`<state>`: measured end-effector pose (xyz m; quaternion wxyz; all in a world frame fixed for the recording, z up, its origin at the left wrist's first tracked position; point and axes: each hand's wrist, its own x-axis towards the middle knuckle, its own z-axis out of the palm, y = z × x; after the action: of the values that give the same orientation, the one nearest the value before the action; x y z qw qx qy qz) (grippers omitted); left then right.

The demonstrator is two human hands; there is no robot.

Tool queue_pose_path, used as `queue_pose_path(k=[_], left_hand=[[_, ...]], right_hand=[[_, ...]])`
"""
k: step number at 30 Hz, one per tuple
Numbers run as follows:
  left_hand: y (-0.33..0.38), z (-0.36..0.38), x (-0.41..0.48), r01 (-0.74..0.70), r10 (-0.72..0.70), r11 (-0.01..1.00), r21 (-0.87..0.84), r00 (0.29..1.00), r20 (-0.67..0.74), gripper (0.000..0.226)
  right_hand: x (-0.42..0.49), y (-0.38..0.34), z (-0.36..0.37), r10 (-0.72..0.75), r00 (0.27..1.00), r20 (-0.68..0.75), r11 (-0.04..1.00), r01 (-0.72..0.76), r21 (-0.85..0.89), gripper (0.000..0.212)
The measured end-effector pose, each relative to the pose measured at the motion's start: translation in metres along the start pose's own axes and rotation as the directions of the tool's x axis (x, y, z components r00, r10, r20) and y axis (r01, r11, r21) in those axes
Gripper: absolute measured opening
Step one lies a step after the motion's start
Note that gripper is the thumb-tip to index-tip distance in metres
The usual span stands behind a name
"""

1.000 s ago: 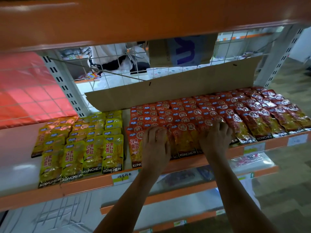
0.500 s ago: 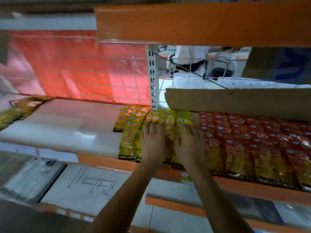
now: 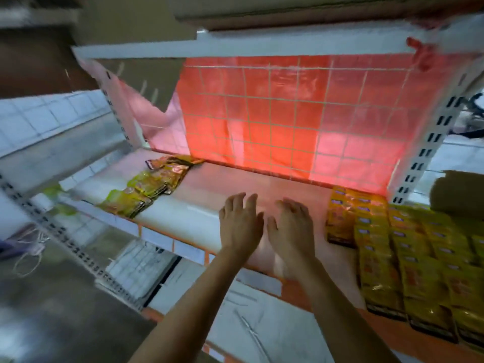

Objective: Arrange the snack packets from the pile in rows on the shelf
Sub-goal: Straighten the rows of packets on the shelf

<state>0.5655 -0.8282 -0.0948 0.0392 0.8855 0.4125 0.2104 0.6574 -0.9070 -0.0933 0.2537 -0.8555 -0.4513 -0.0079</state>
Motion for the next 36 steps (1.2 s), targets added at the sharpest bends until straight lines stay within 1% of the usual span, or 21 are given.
queue_pose_path(k=[2,3,6,8,12,15,18,20,22,26,29,31,34,35,36], left_hand=[[-0.030,-0.003,0.012,0.067,-0.067,0.998,-0.019,0.997,-0.027,0.052],[-0.049,-0.003,0.017,0.073,-0.072,0.997,0.026,0.997,-0.021,0.053],[-0.108,-0.003,0.037,0.188,-0.188,0.981,0.046,0.982,0.006,0.057],[-0.137,-0.004,0.046,0.249,-0.251,0.966,0.067,0.968,0.024,0.059],[-0.190,-0.010,0.069,0.326,-0.324,0.939,0.111,0.945,-0.031,0.051],[-0.223,-0.016,0.087,0.395,-0.392,0.913,0.099,0.919,-0.052,0.051],[-0.250,-0.018,0.102,0.439,-0.436,0.887,0.142,0.898,-0.048,0.051],[-0.260,-0.019,0.108,0.476,-0.473,0.866,0.151,0.879,-0.062,0.047],[-0.267,-0.016,0.112,0.495,-0.493,0.851,0.175,0.868,-0.058,0.043],[-0.274,-0.011,0.115,0.482,-0.481,0.849,0.215,0.875,-0.065,0.040],[-0.271,-0.011,0.117,0.469,-0.465,0.849,0.242,0.882,-0.076,0.039],[-0.267,-0.011,0.119,0.466,-0.465,0.852,0.238,0.883,-0.063,0.036],[-0.261,-0.009,0.119,0.449,-0.452,0.872,0.196,0.891,-0.034,0.029],[-0.259,-0.008,0.120,0.451,-0.452,0.876,0.169,0.891,-0.037,0.026],[-0.255,-0.007,0.119,0.465,-0.461,0.877,0.124,0.885,-0.054,0.026]], right_hand=[[0.015,-0.032,0.017,-0.012,1.000,0.013,1.000,0.012,0.013,0.041],[0.021,-0.049,0.025,-0.027,0.999,0.020,1.000,0.026,0.007,0.038],[0.039,-0.093,0.049,-0.094,0.993,0.075,0.996,0.095,-0.004,0.033],[0.051,-0.117,0.064,-0.126,0.984,0.130,0.992,0.126,0.003,0.036],[0.074,-0.160,0.094,-0.174,0.967,0.184,0.985,0.170,0.035,0.041],[0.093,-0.183,0.113,-0.203,0.957,0.208,0.979,0.195,0.061,0.044],[0.118,-0.201,0.129,-0.230,0.950,0.212,0.973,0.228,0.037,0.043],[0.132,-0.213,0.138,-0.242,0.948,0.208,0.970,0.242,0.026,0.047],[0.143,-0.224,0.148,-0.234,0.945,0.228,0.972,0.234,0.026,0.048],[0.164,-0.233,0.161,-0.213,0.933,0.290,0.971,0.234,-0.040,0.041],[0.173,-0.234,0.164,-0.175,0.939,0.297,0.978,0.201,-0.060,0.035],[0.176,-0.234,0.167,-0.117,0.953,0.281,0.991,0.132,-0.036,0.031],[0.173,-0.226,0.162,0.011,0.967,0.254,0.994,-0.039,0.104,0.027],[0.171,-0.222,0.160,0.018,0.969,0.247,0.990,-0.052,0.132,0.026],[0.169,-0.218,0.157,0.006,0.971,0.239,0.991,-0.037,0.126,0.030]])
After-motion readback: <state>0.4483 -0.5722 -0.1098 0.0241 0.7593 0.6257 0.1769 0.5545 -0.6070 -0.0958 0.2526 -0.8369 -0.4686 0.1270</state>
